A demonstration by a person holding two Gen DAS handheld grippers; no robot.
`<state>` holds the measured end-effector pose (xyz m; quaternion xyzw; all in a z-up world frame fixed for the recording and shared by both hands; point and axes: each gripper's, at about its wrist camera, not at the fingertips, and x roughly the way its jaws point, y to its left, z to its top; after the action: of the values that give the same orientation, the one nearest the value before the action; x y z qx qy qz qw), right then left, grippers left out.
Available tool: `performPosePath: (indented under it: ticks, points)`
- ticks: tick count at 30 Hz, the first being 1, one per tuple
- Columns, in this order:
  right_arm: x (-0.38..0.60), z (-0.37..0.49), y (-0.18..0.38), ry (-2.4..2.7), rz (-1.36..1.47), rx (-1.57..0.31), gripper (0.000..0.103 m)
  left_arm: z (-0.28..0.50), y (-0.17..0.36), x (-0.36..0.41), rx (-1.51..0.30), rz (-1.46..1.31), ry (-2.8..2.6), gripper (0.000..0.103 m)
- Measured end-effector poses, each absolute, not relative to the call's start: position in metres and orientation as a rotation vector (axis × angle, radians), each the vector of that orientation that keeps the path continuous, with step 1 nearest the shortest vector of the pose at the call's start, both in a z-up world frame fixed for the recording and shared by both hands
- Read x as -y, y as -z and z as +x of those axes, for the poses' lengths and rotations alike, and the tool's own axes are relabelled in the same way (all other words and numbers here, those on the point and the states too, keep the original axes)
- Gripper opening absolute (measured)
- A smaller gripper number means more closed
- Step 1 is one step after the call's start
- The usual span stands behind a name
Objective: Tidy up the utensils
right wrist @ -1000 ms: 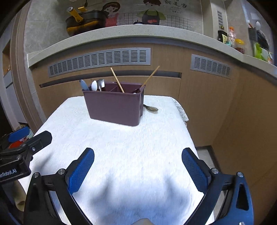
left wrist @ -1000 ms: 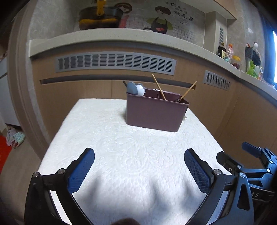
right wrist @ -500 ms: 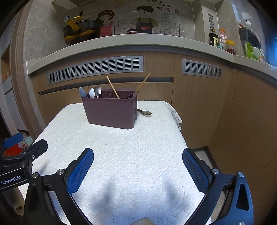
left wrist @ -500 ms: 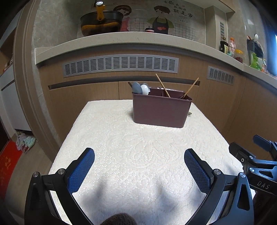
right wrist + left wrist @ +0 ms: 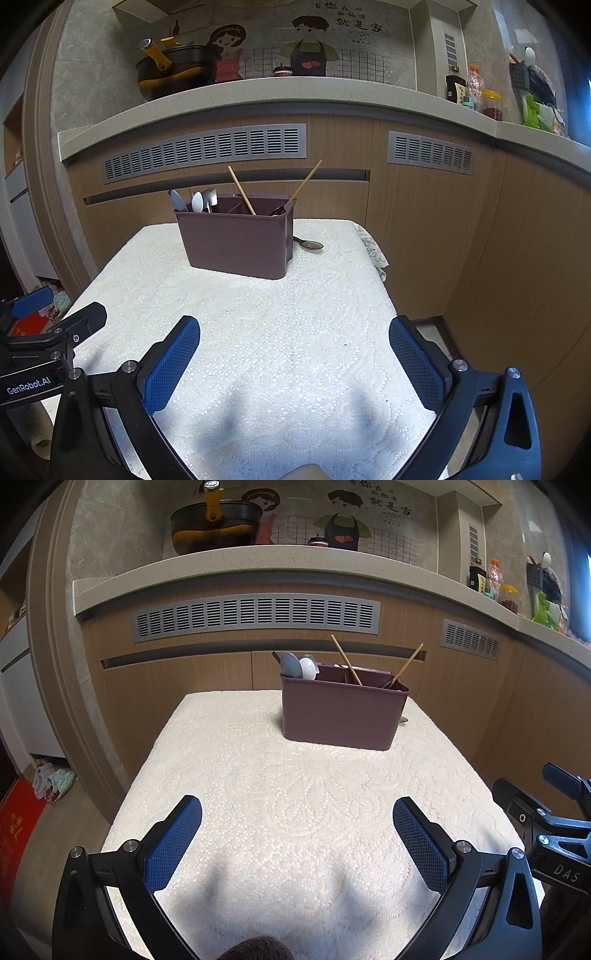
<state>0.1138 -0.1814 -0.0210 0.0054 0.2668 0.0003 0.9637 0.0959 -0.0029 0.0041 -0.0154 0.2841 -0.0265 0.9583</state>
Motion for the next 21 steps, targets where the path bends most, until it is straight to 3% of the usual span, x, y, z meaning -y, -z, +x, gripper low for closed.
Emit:
performPosePath:
  ticks: [21]
  points:
    - [0.1806,0.1105,0.0168,-0.007,0.003,-0.531,0.102,0.0941,-0.0060,0.0035,-0.569,-0.013,0.056,0.103]
